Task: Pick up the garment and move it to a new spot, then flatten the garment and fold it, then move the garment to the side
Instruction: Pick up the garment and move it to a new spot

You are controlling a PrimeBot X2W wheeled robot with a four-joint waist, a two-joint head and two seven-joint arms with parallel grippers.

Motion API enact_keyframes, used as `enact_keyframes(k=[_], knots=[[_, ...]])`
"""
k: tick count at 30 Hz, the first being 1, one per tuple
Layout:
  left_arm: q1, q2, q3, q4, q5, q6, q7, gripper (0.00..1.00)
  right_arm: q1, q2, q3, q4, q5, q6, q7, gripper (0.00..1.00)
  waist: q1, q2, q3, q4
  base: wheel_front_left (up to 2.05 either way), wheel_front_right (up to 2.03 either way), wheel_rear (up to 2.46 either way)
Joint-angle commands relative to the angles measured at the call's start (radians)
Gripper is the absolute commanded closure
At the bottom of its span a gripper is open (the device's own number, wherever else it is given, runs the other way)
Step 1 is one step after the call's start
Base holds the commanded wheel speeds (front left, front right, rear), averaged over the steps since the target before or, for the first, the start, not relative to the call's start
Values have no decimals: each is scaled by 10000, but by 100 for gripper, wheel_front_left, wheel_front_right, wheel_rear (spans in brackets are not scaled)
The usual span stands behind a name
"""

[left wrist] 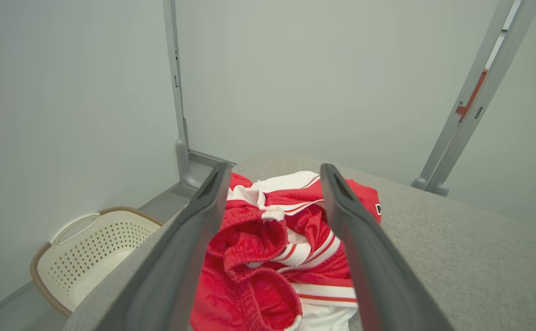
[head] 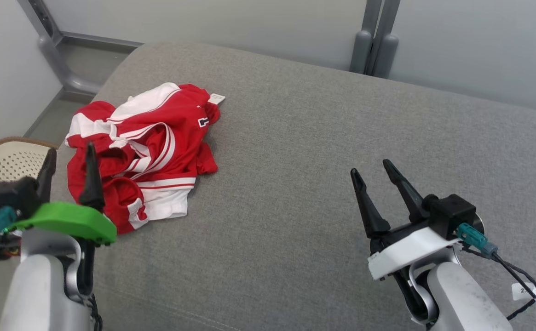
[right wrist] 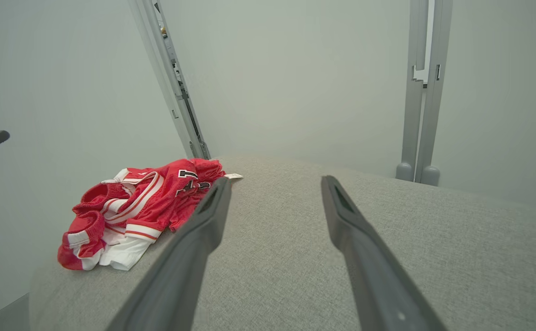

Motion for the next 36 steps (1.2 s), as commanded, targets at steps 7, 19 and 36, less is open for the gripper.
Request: enact_keyframes(k=[7, 19, 36], knots=[[-2223, 849, 19, 610, -923, -323, 2057, 0, -656, -250, 103, -257, -166, -1, -32, 0, 0, 0, 1388, -1154, 0, 0, 0], [-4757, 2353, -609, 3642, -2614, -508, 5376, 0, -1389, -489, 465, -450, -135, 1, -32, 0, 0, 0, 2579, -2716, 0, 0, 0], [-5230, 3238, -1673, 6725, -3024, -507, 5048, 100, -1369, -326, 583, -408, -47, 1, -32, 0, 0, 0, 2647, -3742, 0, 0, 0]])
